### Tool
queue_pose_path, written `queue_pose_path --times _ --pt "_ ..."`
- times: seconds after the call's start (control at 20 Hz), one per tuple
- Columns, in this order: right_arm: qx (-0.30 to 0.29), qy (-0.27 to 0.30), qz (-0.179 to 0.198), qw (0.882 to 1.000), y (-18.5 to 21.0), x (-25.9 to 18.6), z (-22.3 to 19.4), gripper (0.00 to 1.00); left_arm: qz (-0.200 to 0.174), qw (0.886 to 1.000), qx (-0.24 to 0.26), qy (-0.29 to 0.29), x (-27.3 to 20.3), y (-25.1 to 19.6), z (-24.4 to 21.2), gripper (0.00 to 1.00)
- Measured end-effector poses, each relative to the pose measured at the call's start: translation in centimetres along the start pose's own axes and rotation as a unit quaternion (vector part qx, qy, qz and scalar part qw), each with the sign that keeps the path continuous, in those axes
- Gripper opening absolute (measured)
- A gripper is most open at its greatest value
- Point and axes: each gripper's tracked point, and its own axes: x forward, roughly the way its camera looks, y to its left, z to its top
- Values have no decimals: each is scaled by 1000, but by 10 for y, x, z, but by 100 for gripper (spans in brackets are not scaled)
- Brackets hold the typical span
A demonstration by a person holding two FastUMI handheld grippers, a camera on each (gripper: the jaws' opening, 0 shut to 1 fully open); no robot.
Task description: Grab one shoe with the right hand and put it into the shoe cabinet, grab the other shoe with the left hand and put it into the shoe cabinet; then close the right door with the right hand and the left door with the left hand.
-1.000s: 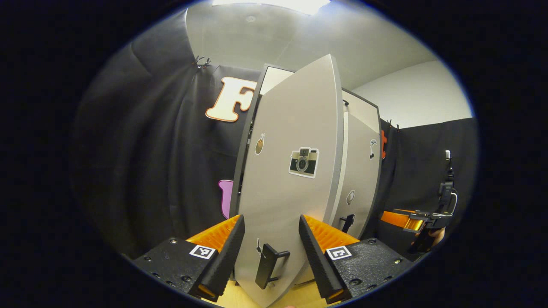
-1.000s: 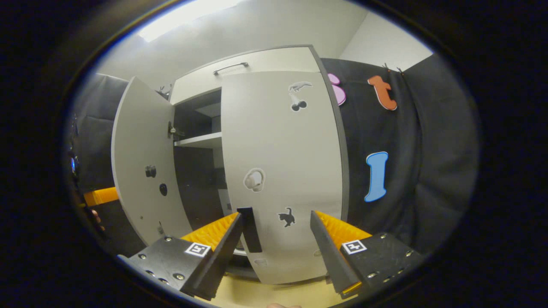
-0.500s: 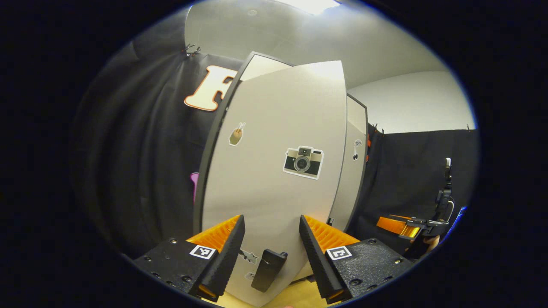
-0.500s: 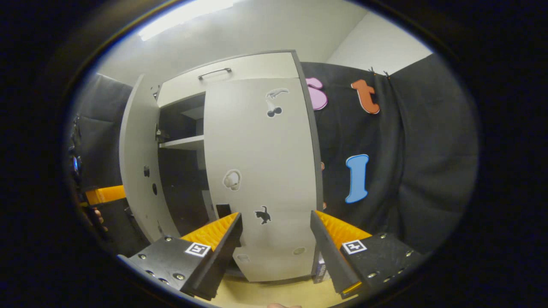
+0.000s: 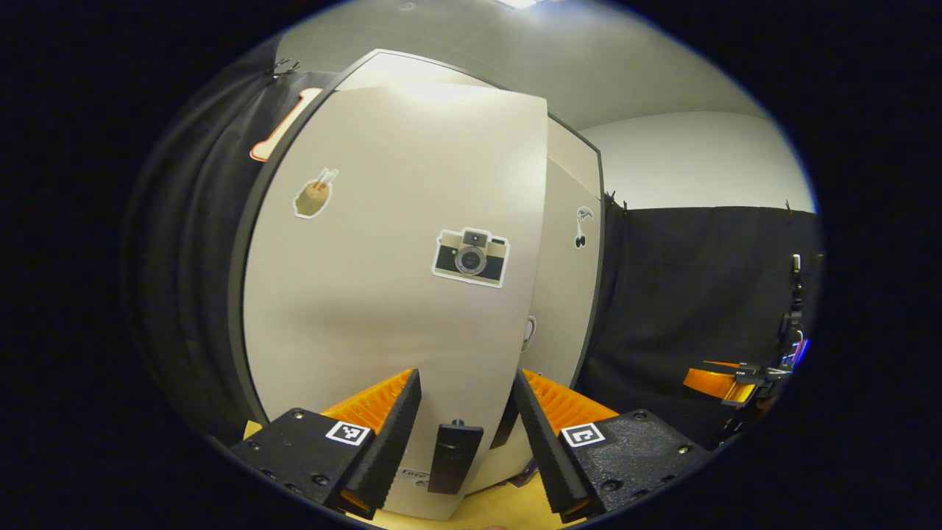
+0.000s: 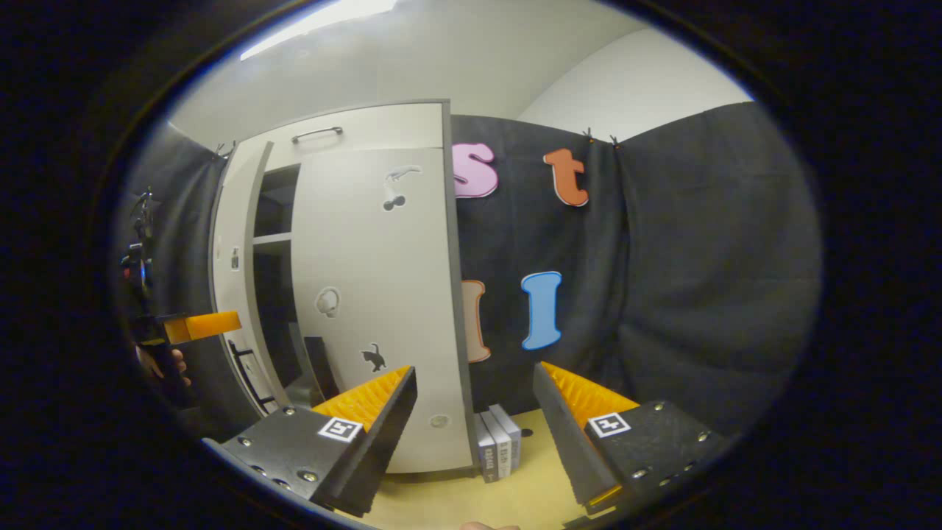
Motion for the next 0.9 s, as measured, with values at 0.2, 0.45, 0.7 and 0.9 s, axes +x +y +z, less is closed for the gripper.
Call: queue_pose_path --times 0.2,0.45,0.7,0.9 --pt "0 -9 -40 999 -34 -12 9 96 10 999 33 0 17 -3 -5 80" --pt "-1 -13 -76 997 -68 -24 12 96 30 998 59 -3 35 -5 -10 80" --pt "-1 -10 -92 996 -85 -27 11 96 44 996 74 0 43 -5 -12 79" --pt "1 -8 -101 995 -96 -28 9 96 52 996 75 3 42 -5 -14 79"
